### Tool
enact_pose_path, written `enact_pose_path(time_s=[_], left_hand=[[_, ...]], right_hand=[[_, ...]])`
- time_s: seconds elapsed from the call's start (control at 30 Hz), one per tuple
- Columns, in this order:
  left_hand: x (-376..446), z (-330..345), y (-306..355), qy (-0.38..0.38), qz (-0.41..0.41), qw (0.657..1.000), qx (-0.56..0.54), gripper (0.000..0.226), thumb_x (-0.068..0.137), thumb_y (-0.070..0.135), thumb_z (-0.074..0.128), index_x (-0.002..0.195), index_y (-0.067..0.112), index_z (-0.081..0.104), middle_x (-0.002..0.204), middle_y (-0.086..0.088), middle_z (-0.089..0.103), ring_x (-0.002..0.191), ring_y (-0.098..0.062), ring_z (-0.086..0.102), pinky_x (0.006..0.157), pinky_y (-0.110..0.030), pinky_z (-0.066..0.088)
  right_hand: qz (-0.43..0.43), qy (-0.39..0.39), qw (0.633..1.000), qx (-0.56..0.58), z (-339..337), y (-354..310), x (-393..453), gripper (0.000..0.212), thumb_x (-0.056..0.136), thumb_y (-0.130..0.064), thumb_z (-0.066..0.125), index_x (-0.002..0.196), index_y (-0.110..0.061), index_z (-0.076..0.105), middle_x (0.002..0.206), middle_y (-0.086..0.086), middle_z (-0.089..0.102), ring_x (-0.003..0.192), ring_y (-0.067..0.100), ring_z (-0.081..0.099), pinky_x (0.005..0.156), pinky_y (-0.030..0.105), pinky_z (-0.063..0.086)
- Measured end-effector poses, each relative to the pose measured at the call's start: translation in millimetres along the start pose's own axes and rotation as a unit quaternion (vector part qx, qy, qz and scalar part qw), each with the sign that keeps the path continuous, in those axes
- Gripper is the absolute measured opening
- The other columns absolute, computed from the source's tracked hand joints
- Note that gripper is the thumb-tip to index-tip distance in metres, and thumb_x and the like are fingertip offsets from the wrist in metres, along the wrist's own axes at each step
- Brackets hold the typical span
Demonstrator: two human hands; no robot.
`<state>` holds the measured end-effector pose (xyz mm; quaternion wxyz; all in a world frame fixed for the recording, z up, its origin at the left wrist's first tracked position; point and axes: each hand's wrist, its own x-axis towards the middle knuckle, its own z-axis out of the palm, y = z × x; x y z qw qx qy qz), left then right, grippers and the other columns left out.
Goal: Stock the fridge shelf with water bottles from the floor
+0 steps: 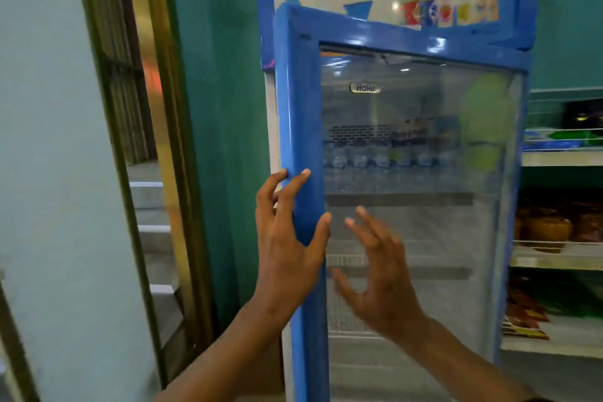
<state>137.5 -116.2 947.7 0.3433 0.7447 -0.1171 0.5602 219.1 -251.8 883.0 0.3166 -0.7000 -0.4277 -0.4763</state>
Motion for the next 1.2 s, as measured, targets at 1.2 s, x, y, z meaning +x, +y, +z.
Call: enact_pose_path(time_s=[1.2], left_hand=[[117.7,74.0,-257.2,-0.139,-0.031,0.959,0.246,0.076,0.096,0.051,0.047,0.155,0.031,0.002,0.162,-0.01,0.007,0.147,-0.03,0.017,0.117,-0.049,0.023]], right_hand=[[0.182,-0.13,0.936,-0.272,54.0,209.0,108.2,0.061,0.086,-0.029,0.068,0.141,-0.017,0.045,0.146,0.022,0.036,0.13,0.046,0.037,0.104,0.057,0.034]])
